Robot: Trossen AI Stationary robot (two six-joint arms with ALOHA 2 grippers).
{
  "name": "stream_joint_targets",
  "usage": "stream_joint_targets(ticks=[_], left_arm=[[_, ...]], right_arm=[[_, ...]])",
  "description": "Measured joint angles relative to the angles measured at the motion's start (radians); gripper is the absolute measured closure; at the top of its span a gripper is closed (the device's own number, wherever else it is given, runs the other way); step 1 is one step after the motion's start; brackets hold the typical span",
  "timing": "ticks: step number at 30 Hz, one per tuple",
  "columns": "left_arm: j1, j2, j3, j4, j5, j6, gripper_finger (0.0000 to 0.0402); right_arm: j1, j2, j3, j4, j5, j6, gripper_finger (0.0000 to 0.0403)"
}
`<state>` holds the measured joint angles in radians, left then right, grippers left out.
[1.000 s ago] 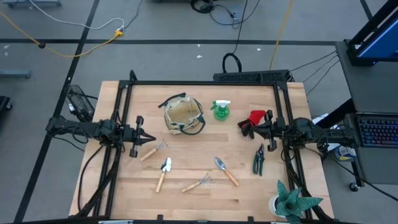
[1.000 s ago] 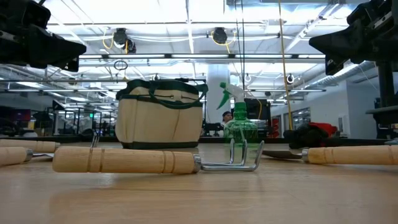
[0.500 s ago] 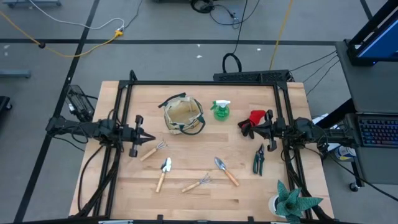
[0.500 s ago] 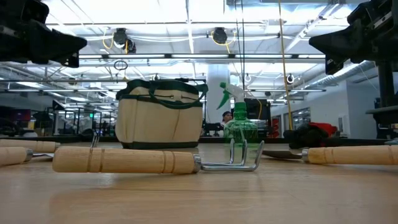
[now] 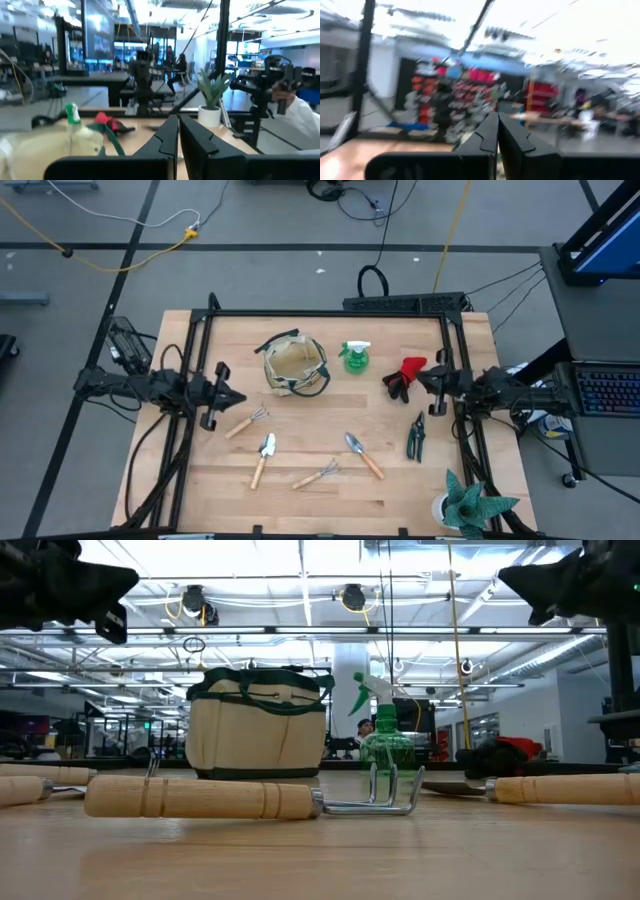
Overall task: Pick & Place Garden tools in Gardening bag
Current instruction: Put the green spray bottle into the brown gardening bag
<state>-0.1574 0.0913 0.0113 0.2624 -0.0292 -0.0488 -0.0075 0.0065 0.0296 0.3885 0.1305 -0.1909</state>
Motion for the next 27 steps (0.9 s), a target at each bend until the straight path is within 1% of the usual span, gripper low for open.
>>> stream_joint_targets(ticks=[3, 7, 13, 16, 19, 21, 23, 25, 27], left_arm=[[0.0, 0.0, 0.0, -0.023, -0.001, -0.007, 0.0378], [0.0, 0.0, 0.0, -0.045, -0.015, 0.002, 0.0378], [0.0, 0.0, 0.0, -0.027, -0.135, 0.002, 0.0378], [0.0, 0.0, 0.0, 0.018, -0.228, -0.011, 0.0378], [0.0, 0.0, 0.0, 0.033, -0.303, -0.014, 0.0378], [0.0, 0.0, 0.0, 0.033, -0.309, -0.028, 0.0378], [0.0, 0.0, 0.0, 0.034, -0.29, -0.036, 0.0378], [0.0, 0.0, 0.0, 0.048, -0.277, -0.04, 0.0378], [0.0, 0.0, 0.0, 0.064, -0.275, -0.04, 0.0378]], right_arm=[[0.0, 0.006, 0.0, 0.031, 0.0, 0.001, 0.0399], [0.0, 0.024, 0.0, 0.016, -0.001, 0.03, 0.0399], [0.0, 0.092, 0.0, 0.018, 0.002, 0.023, 0.0394], [0.0, 0.139, 0.0, 0.019, 0.026, 0.022, 0.0374], [0.0, 0.192, 0.0, 0.042, 0.058, 0.047, 0.034], [0.0, 0.228, 0.0, 0.062, 0.05, 0.091, 0.0316], [0.002, 0.264, 0.0, 0.078, 0.05, 0.151, 0.0295], [0.002, 0.298, 0.0, 0.09, 0.051, 0.198, 0.0278], [0.002, 0.332, 0.0, 0.129, 0.052, 0.208, 0.0266]])
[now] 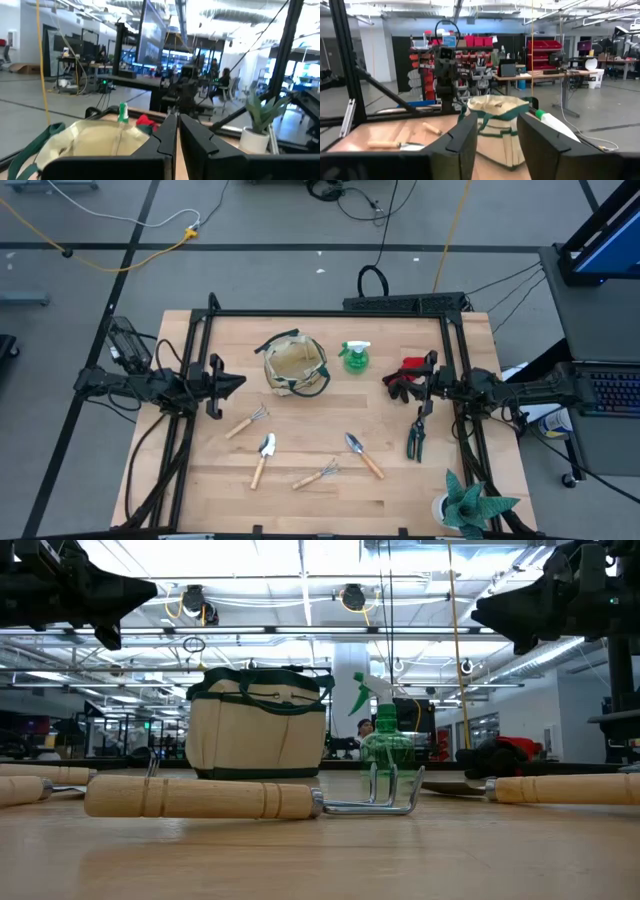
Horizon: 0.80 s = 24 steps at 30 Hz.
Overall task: Pick & Place Garden tools in Gardening bag
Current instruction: Put the green spray bottle into the brown gardening bag
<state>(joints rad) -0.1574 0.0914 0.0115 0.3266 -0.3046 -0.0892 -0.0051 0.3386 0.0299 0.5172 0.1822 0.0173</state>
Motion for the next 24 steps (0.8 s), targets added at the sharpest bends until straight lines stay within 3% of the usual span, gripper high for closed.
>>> stream_joint_targets(ticks=[6, 10, 16, 24], left_arm=[[0.0, 0.042, 0.041, -0.038, 0.0, 0.039, 0.0376], [0.002, 0.134, 0.101, -0.04, -0.011, 0.087, 0.0351], [0.002, 0.305, 0.247, -0.038, -0.021, 0.224, 0.0283], [0.014, 0.429, 0.444, -0.172, -0.222, 0.271, 0.0246]], right_arm=[[-0.001, 0.119, 0.0, 0.264, 0.001, -0.134, 0.0255], [-0.001, 0.201, 0.033, 0.476, 0.0, -0.292, 0.0258], [-0.019, 0.319, 0.16, 0.458, 0.0, -0.472, 0.0255], [-0.09, 0.464, 0.393, 0.114, -0.001, -0.38, 0.0254]])
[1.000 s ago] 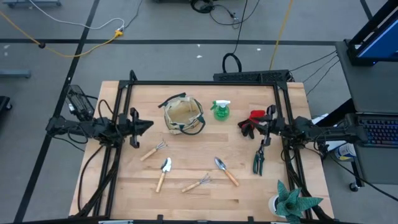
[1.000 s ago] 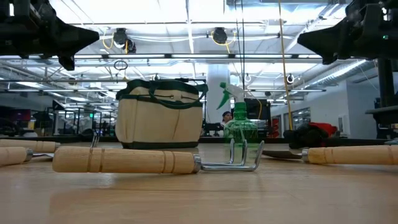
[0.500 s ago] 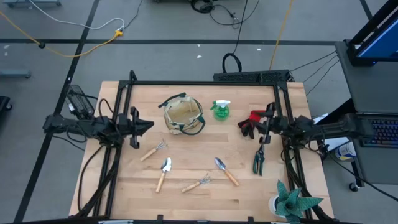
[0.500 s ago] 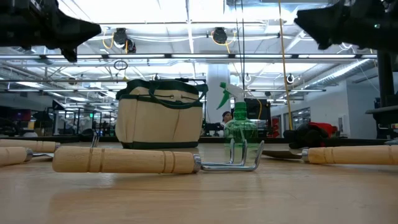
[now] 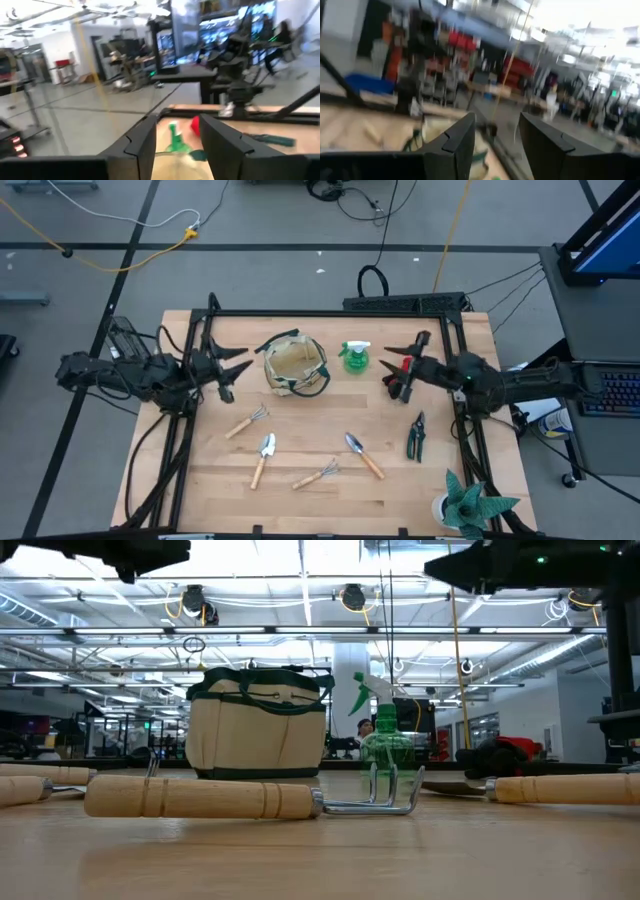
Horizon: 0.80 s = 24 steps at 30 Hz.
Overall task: Pick & Place Garden tools in Gardening bag
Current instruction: Put the green spray bottle into the brown gardening bag
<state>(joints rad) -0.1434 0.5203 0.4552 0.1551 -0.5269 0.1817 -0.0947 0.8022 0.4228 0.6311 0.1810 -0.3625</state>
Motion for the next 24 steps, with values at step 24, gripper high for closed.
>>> stream_joint_targets(ticks=[24], left_arm=[[0.172, 0.232, 0.104, -0.172, 0.04, -0.161, 0.0245]], right_arm=[[-0.437, 0.432, 0.356, -0.416, -0.469, 0.22, 0.0254]])
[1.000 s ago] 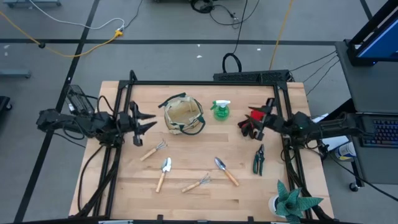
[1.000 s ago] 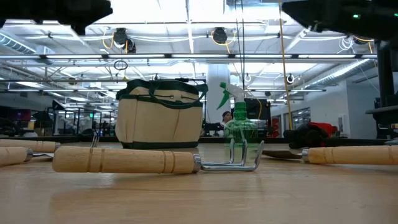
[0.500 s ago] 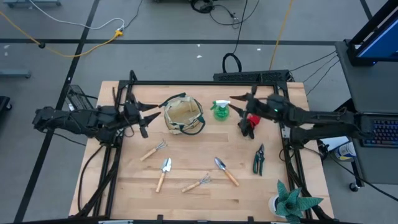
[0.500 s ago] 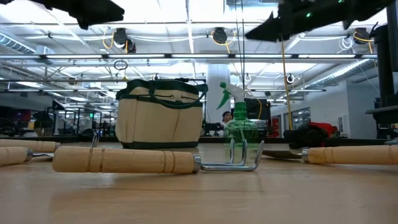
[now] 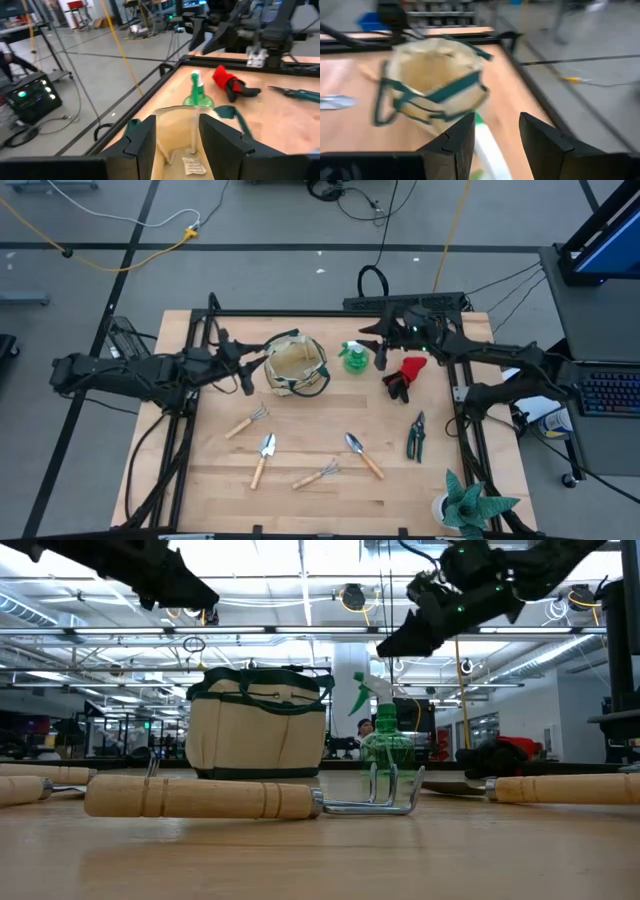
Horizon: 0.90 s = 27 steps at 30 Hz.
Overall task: Pick & Place Garden tools in Gardening bag
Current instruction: Put the green spray bottle into the brown gardening bag
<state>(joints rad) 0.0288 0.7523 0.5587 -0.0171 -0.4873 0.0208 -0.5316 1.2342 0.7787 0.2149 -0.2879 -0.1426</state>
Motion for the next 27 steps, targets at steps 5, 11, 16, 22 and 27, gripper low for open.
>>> stream_joint_targets(ticks=[5, 11, 16, 22, 27], left_arm=[[0.047, 0.013, 0.0, -0.003, 0.031, 0.0, 0.0245], [0.084, 0.014, 0.0, 0.012, 0.121, 0.0, 0.0245], [0.096, 0.014, 0.0, 0.019, 0.122, 0.002, 0.0245], [0.096, 0.014, 0.0, 0.01, 0.123, 0.001, 0.0245], [0.096, 0.014, 0.0, -0.005, 0.124, 0.0, 0.0245]], right_arm=[[-0.036, 0.061, 0.114, -0.143, -0.064, -0.067, 0.0254], [-0.057, 0.131, 0.132, -0.192, -0.058, -0.081, 0.0254], [-0.065, 0.17, 0.135, -0.193, -0.065, -0.078, 0.0255], [-0.067, 0.163, 0.135, -0.182, -0.102, -0.079, 0.0255], [-0.072, 0.133, 0.132, -0.185, -0.106, -0.083, 0.0255]])
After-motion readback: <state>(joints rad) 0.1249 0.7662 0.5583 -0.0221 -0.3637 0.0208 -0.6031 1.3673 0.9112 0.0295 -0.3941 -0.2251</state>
